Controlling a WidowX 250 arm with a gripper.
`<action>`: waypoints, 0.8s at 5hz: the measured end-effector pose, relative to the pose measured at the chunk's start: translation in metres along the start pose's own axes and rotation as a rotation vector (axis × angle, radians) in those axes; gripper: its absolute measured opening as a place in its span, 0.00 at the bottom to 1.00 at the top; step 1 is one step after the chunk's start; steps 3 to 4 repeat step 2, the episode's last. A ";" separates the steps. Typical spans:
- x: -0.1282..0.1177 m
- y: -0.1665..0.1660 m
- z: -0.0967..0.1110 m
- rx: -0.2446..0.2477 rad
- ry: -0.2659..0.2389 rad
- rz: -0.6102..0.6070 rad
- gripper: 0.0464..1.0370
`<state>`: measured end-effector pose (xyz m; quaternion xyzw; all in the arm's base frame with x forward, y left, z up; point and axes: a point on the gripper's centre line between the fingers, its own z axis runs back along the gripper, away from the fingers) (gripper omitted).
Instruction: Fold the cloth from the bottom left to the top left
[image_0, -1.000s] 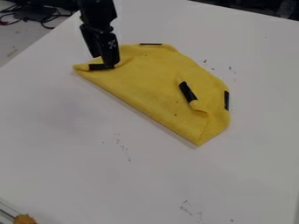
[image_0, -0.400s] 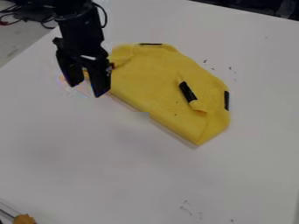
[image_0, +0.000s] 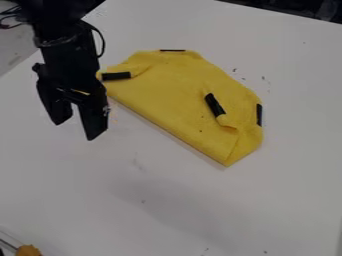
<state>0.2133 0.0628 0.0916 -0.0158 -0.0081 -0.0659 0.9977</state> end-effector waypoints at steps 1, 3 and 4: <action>-0.012 -0.016 0.003 -0.002 0.009 -0.023 0.96; -0.010 -0.031 0.004 -0.025 0.027 -0.027 0.96; -0.010 -0.031 0.004 -0.025 0.027 -0.027 0.96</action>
